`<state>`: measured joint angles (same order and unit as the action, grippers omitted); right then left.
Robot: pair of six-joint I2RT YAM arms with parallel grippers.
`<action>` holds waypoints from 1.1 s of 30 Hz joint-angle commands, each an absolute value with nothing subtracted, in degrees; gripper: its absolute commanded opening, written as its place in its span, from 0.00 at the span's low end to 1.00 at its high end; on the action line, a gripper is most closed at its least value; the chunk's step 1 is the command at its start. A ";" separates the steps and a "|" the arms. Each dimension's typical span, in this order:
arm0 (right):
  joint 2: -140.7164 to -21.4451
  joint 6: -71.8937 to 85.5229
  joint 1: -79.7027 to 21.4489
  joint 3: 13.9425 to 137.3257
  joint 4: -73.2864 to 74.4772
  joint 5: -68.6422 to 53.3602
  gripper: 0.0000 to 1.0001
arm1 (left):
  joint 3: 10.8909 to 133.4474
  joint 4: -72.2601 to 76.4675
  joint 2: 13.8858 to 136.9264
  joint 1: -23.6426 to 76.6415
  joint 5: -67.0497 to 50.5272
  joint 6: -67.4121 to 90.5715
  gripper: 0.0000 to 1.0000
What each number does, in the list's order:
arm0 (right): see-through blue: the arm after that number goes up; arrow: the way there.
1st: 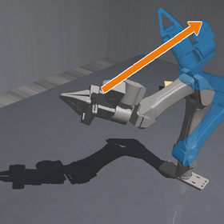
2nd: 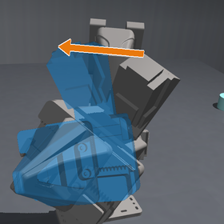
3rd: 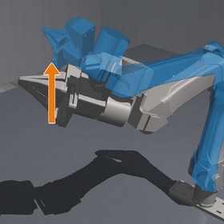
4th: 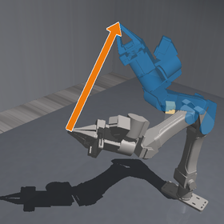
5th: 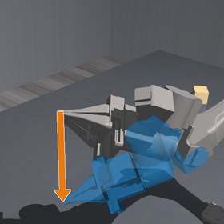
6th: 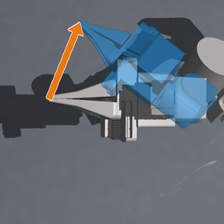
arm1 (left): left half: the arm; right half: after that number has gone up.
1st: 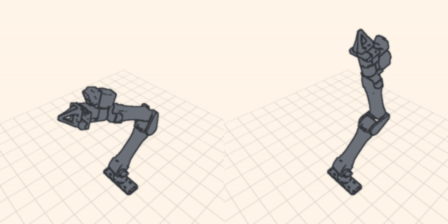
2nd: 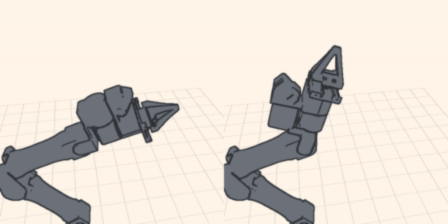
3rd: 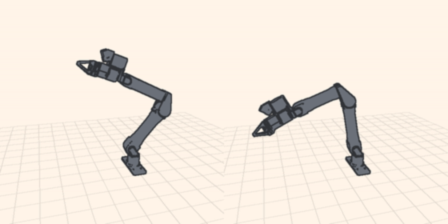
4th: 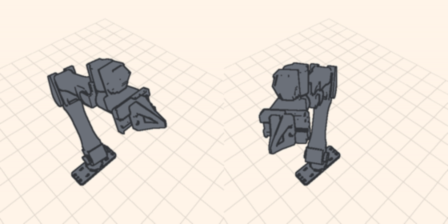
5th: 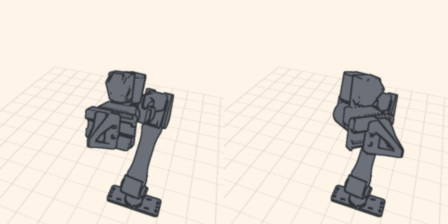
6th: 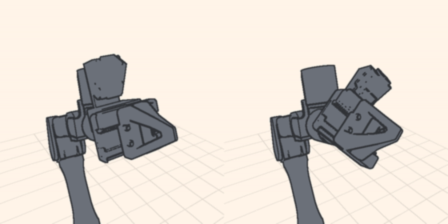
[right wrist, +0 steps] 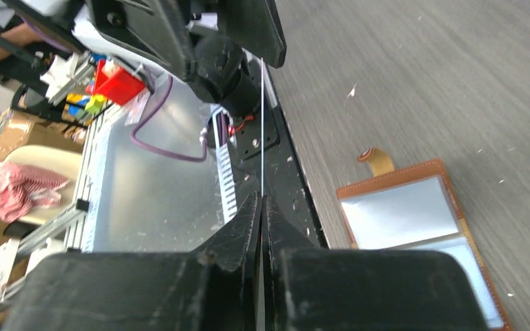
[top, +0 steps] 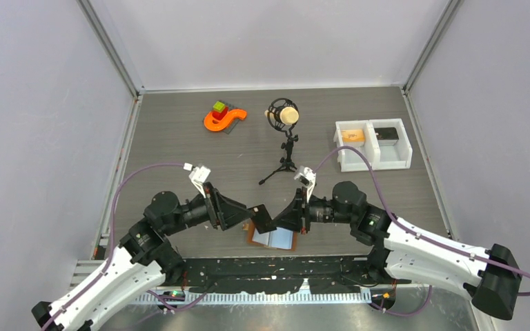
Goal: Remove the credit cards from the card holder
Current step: Place the credit card in the storage box.
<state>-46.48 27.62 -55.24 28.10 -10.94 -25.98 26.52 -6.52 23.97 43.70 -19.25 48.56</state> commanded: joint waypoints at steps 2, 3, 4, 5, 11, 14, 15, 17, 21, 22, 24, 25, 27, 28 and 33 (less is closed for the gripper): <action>-50.27 24.71 -54.83 30.98 -9.64 -38.15 0.05 | 34.75 -19.19 30.11 43.38 -28.04 36.10 0.56; -51.06 24.79 -54.84 30.96 -10.08 -39.24 0.05 | 35.84 -20.72 31.25 43.38 -29.07 34.82 0.57; -51.33 24.92 -54.84 30.79 -10.27 -41.01 0.05 | 36.89 -21.77 32.43 43.39 -30.30 33.29 0.57; -51.79 24.98 -54.89 30.64 -10.76 -41.86 0.05 | 37.38 -22.07 33.34 43.41 -31.47 32.59 0.58; -52.95 25.53 -54.85 29.83 -12.14 -44.58 0.05 | 38.55 -19.78 38.90 43.42 -39.19 31.24 0.57; -54.07 25.01 -54.85 30.32 -12.45 -44.76 0.05 | 38.38 -18.67 41.47 43.37 -40.87 31.17 0.54; -54.46 24.77 -54.81 30.81 -12.16 -44.72 0.05 | 38.01 -17.95 42.00 43.41 -41.53 31.46 0.49; -55.62 24.48 -54.88 31.14 -11.98 -44.76 0.05 | 37.85 -17.23 42.95 43.42 -42.50 31.85 0.28; -56.54 25.38 -54.80 31.15 -11.65 -39.67 0.23 | 37.35 -17.38 43.31 43.41 -41.46 33.37 0.00; -56.21 25.52 -54.66 31.09 -11.28 -38.43 0.28 | 36.86 -17.19 43.02 43.43 -40.19 34.03 0.00; -55.17 26.93 -54.07 30.28 -12.06 -34.57 0.39 | 35.34 -15.16 41.89 43.38 -37.69 36.03 0.00; -54.18 29.06 -53.71 29.77 -14.05 -32.50 0.48 | 34.25 -13.12 41.16 43.38 -36.52 37.56 0.00; -52.54 32.42 -53.26 28.36 -16.59 -29.20 0.57 | 32.29 -9.13 39.56 43.37 -34.23 40.46 0.00; -52.02 33.30 -53.17 27.66 -17.04 -27.92 0.58 | 31.61 -7.44 38.78 43.41 -32.90 41.65 0.00; -47.54 38.68 -52.94 25.07 -18.99 -18.35 0.66 | 28.99 -2.34 35.97 43.34 -25.51 45.21 0.00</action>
